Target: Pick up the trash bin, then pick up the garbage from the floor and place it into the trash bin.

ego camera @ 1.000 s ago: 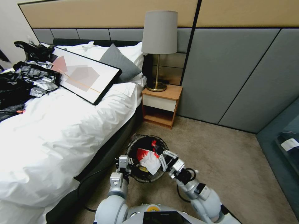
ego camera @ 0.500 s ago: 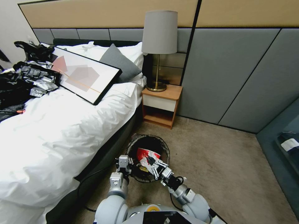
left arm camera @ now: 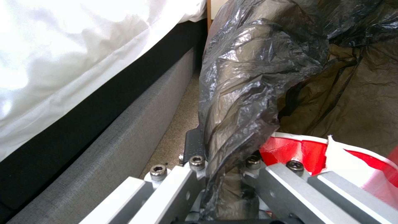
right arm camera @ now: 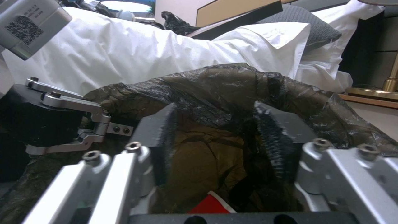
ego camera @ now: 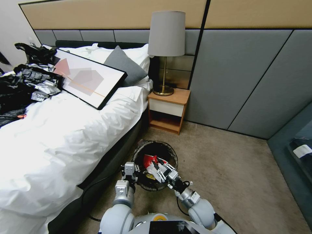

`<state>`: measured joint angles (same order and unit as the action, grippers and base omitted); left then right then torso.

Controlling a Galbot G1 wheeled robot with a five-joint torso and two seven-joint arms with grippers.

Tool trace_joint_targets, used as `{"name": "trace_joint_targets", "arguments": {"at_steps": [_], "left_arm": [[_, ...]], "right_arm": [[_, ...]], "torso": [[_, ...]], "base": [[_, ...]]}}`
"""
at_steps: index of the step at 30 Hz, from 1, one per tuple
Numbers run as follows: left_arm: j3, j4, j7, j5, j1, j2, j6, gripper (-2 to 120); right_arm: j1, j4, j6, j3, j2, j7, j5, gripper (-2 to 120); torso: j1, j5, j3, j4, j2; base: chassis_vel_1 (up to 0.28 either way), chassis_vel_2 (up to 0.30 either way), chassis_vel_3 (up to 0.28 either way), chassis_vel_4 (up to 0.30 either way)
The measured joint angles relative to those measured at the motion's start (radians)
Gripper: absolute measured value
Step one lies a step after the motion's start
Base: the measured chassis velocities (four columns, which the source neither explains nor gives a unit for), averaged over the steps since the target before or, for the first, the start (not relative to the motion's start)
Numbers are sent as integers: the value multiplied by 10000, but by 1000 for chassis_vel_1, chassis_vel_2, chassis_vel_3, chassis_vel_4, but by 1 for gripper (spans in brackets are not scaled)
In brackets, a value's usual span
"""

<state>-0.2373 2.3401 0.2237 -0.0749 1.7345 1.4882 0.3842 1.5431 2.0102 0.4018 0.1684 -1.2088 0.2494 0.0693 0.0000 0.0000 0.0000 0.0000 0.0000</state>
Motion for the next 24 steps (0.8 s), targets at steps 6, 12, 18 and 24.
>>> {"name": "trace_joint_targets", "arguments": {"at_steps": [6,12,18,24], "left_arm": [[-6,11,-167,21,17,14,-18,0],[-11,16,-305,-46,36,6,-114,0],[-92,42,-339,-109,72,-40,-148,0],[-158,17,-388,-176,83,-54,-285,0]], "right_arm": [[90,43,5,20,-20,-55,-15,76],[136,72,27,65,-40,-58,-57,99],[181,441,44,216,-151,-154,-102,110],[849,2245,-184,721,-685,-1636,-971,114]], "torso": [[0,0,0,1,0],[0,0,0,0,0],[0,2,0,1,0],[-1,0,0,1,1]], "base": [[0,0,0,0],[0,0,0,0],[0,0,0,0],[0,0,0,0]]}}
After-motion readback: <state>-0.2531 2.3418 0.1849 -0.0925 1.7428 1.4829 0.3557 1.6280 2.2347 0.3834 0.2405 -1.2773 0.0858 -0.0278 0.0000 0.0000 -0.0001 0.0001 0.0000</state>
